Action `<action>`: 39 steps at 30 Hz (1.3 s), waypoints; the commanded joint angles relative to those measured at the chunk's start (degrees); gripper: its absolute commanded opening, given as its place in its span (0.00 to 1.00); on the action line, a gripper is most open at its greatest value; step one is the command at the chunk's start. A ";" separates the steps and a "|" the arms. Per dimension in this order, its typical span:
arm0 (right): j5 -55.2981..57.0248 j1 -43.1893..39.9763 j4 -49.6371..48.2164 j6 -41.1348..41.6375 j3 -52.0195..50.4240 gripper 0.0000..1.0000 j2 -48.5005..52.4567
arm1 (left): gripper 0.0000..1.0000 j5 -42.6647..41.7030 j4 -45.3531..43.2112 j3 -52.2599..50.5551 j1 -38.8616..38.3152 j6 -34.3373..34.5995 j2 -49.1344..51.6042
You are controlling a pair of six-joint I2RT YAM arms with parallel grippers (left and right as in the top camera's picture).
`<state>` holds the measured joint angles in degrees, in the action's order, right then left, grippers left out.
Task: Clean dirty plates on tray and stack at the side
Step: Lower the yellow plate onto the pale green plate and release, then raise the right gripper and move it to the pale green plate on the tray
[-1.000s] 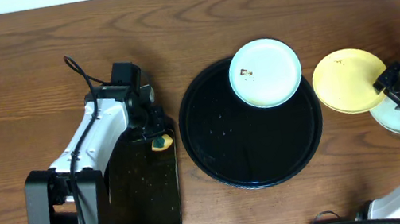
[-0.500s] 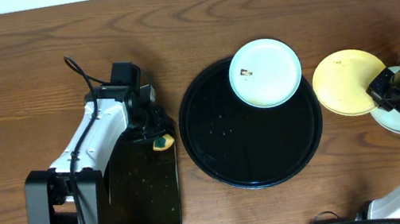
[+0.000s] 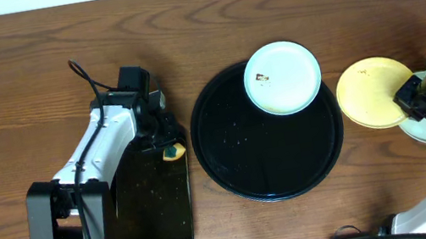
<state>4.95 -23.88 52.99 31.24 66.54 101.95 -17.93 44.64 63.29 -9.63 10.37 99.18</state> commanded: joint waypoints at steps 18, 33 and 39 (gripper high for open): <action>11.41 -13.42 5.88 5.18 2.12 0.02 -10.82 | 0.07 -1.11 -0.26 -0.50 0.09 -1.86 0.04; 6.10 -16.96 3.63 4.94 2.01 0.02 -5.09 | 0.07 -1.11 -0.46 -0.50 0.09 -2.01 0.04; 6.12 -13.14 2.43 4.96 2.01 0.02 -2.75 | 0.08 -1.11 -0.42 -0.50 0.09 -2.01 0.04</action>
<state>11.18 -39.03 55.83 35.57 67.72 98.28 -18.11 44.49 63.29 -9.63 9.10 99.18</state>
